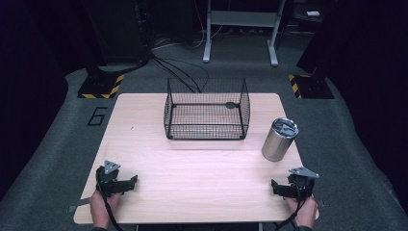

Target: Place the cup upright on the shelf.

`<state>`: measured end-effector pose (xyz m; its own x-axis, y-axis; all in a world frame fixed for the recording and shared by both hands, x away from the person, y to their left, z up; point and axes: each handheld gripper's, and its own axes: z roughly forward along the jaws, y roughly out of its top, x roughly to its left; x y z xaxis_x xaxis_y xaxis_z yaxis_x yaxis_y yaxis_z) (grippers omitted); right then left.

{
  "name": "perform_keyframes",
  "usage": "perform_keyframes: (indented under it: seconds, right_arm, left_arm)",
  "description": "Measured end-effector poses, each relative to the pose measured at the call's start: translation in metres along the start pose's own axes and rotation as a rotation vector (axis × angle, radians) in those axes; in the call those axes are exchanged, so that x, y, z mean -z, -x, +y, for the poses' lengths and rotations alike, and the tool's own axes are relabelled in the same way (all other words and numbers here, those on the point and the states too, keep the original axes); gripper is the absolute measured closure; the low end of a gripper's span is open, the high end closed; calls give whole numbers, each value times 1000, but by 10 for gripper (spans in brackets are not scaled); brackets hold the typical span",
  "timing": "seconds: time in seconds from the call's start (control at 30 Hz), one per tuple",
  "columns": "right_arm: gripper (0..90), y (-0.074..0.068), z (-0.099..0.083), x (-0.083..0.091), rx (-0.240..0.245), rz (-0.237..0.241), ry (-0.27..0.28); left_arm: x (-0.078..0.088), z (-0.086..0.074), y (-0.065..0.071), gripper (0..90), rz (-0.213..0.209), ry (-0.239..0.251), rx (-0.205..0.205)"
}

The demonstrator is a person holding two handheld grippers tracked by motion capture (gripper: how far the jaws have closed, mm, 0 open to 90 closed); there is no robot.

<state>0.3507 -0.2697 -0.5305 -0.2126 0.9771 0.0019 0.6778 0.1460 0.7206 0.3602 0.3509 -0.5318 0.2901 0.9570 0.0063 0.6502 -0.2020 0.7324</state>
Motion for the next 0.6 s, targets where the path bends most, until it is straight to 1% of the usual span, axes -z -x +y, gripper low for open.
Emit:
perform_keyframes:
  seconds: [0.37, 0.4, 0.43, 0.57, 0.6]
  right_arm:
    - [0, 0, 0, 0, 0, -1, 0]
    - [0, 0, 0, 0, -1, -2, 0]
    - [0, -1, 0, 0, -7, -3, 1]
    - [0, -1, 0, 0, -6, -9, -3]
    - [0, -2, 0, 0, -18, -12, -6]
  left_arm:
    - [0, 0, 0, 54, -1, -1, -1]
    - [-1, 0, 0, 54, 3, 8, 1]
    - [-1, 0, 0, 53, 3, 8, 0]
    - [-1, 0, 0, 54, 4, 9, 2]
    - [-1, 0, 0, 54, 4, 8, 1]
